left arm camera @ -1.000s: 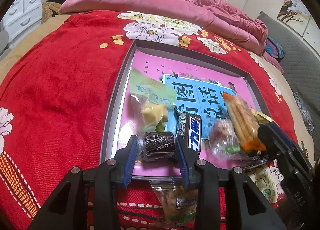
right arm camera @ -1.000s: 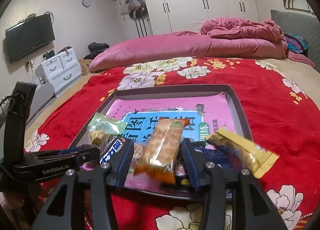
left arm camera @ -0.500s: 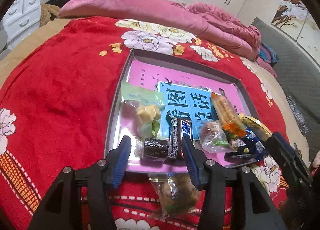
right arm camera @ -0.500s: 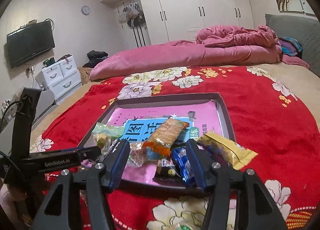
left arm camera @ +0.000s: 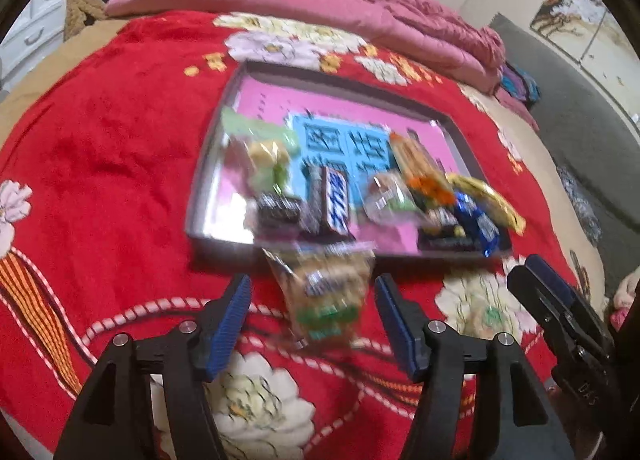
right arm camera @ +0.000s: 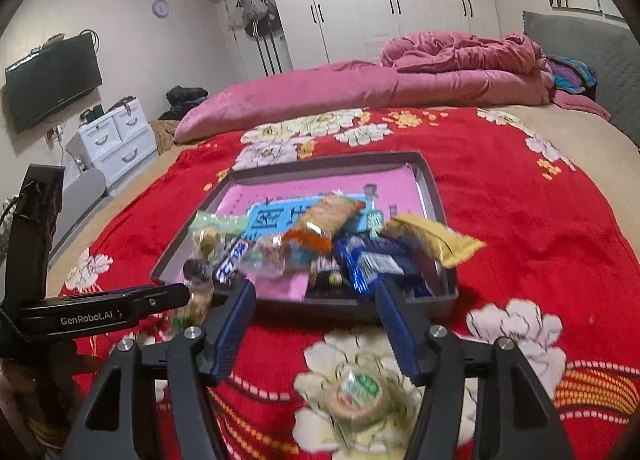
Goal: Organize snacks
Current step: 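Grasp the clear Kimaiz bread bag with the left tool while the right tool grasps the round green-label packet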
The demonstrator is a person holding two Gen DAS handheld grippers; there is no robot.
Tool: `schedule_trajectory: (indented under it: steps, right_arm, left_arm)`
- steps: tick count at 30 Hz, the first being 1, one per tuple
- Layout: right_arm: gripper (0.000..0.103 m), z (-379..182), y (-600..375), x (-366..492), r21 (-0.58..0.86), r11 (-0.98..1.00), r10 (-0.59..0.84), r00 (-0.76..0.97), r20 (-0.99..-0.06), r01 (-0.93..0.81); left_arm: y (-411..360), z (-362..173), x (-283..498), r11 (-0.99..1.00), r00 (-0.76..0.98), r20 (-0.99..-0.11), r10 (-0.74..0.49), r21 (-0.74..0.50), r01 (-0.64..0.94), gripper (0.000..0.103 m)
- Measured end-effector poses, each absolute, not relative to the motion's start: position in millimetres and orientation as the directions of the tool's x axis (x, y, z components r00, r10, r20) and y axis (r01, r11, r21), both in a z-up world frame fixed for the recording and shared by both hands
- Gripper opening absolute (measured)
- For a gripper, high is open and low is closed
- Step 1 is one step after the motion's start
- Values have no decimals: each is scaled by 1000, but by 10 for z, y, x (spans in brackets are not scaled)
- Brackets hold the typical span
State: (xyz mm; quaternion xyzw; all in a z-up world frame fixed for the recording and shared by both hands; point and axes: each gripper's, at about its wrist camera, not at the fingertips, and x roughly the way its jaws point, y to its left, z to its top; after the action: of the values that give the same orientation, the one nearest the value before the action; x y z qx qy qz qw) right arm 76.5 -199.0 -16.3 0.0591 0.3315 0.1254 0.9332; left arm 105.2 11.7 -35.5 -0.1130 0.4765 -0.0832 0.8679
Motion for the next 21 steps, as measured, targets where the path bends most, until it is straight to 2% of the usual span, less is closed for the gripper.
schedule_trajectory:
  steps: [4,8,21]
  right_arm:
    - [67,-230,-2040,682,193,964,264,722,-639,-182]
    - [67,-359,-2084,654,188,970,240,679,-694,-151]
    - [67,-635,-2145,735,194,974,225,578,-785,-117]
  left_arm:
    - [10,-407,993,964,509,-823,-252,-259,58,66]
    - [-16,-445,976,969,500,-833,-237,-242,57,66]
    - [-8,-549,980,970,466,-854,-231,-242,38,66]
